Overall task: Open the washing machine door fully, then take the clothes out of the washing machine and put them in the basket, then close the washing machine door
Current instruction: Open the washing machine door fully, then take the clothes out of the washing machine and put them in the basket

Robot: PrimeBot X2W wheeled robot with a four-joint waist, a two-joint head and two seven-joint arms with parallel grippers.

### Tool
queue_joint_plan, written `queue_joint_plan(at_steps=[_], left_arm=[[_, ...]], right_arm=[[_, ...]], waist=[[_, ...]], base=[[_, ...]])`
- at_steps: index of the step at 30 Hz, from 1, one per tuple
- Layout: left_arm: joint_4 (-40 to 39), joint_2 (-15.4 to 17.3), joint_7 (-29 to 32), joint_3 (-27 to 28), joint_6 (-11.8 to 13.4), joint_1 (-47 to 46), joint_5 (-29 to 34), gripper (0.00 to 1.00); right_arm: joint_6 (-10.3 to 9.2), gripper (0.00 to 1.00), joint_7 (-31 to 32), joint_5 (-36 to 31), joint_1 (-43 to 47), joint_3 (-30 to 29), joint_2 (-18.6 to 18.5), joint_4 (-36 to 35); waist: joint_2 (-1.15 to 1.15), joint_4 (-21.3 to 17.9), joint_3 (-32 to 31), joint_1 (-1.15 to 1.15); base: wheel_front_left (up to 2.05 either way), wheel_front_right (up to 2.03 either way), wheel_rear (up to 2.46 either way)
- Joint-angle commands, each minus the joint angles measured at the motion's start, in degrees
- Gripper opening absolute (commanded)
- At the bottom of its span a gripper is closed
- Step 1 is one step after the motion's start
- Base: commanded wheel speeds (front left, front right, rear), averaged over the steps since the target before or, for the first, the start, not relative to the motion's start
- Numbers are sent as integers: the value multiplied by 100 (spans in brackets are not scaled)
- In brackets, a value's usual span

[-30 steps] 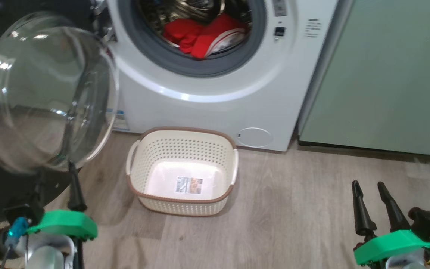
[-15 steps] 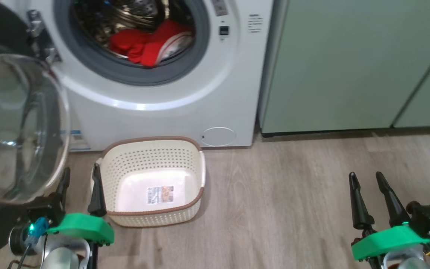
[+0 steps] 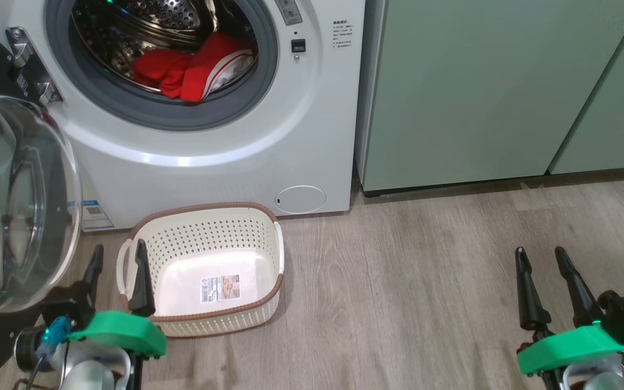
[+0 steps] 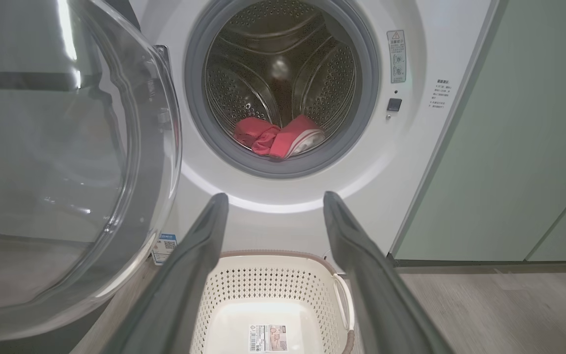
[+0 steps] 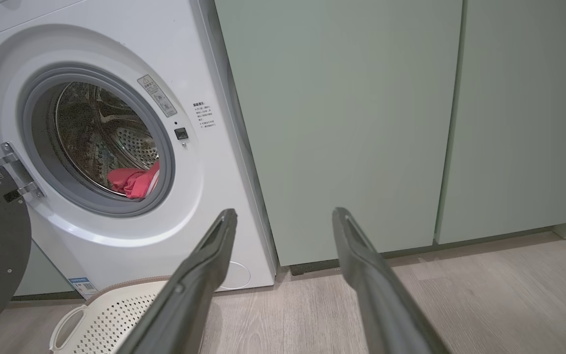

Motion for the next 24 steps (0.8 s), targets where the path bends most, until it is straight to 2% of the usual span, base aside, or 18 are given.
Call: queue_joint_plan(at_steps=[1,11,24], left_arm=[[-145,50,-38,160,9,-261,43,100],[-55,47,-38,127,23,-309,177,100],[68,46,-38,22,-61,-350,19,100]], right_arm=[[-4,100,-36,-53,-131,82,-60,-221],[-4,100,-36,-47,-147,49,-54,-171],[-4,100,-36,-15,-136,61,-49,-119]], waist=[[0,4,-2,0],[0,22,36,0],[0,30,33,0]], base=[[0,0,0],[0,0,0],[8,-8,0]])
